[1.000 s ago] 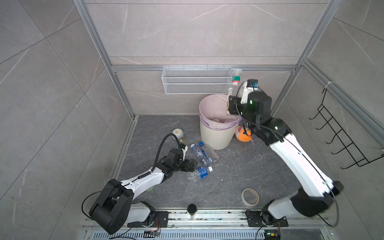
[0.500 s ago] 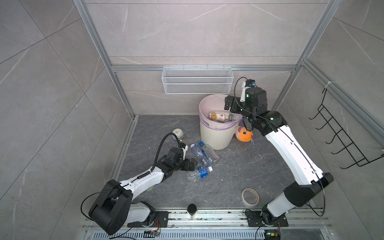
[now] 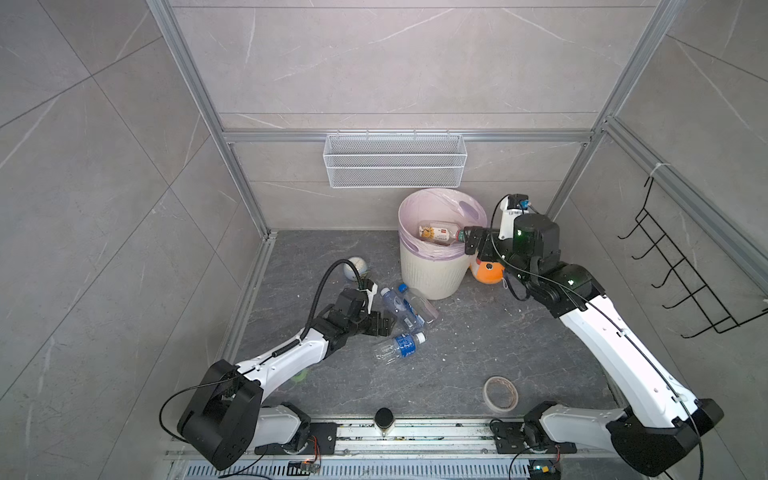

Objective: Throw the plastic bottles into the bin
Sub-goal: 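Return the right gripper to the floor while the left gripper nears the Pocari bottle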

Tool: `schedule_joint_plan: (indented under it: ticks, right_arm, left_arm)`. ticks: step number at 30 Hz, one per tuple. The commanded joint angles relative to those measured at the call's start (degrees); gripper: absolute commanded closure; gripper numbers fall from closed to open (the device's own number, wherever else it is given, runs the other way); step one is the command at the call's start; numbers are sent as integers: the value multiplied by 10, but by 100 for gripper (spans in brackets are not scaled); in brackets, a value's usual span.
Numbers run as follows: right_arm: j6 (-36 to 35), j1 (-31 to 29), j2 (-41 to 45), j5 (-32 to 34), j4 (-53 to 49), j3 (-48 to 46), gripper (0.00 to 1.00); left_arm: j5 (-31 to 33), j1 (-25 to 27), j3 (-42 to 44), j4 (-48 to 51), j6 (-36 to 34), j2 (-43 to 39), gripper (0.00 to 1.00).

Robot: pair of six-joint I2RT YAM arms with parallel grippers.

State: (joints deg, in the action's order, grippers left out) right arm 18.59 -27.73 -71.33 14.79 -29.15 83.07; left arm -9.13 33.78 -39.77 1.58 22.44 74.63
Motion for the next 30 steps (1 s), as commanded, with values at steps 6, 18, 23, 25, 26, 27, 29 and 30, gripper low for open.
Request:
schedule_joint_plan:
  ticks: [6, 18, 23, 25, 26, 27, 29, 30]
  right_arm:
    - [-8, -2, 90, -25, 46, -119, 1]
    - [1, -3, 180, -72, 58, -282, 1]
    - [4, -3, 216, -95, 63, -350, 1]
    - [8, -2, 229, -95, 58, -373, 1]
    - [10, -3, 235, -96, 58, -382, 1]
    - [11, -3, 241, -95, 54, -392, 1]
    - [11, -2, 258, -94, 51, -414, 1]
    - [9, -3, 267, -97, 51, -425, 1]
  left_arm:
    - [1, 2, -32, 10, -19, -4, 0]
    - [-6, 2, -50, 27, -32, -3, 0]
    - [-12, 2, -51, 29, -37, -3, 0]
    - [-15, 2, -51, 30, -40, -4, 0]
    - [-16, 2, -50, 29, -41, -4, 0]
    - [-18, 2, -50, 30, -43, -4, 0]
    - [-23, 3, -47, 30, -45, -5, 0]
    - [-24, 3, -44, 27, -48, -7, 0]
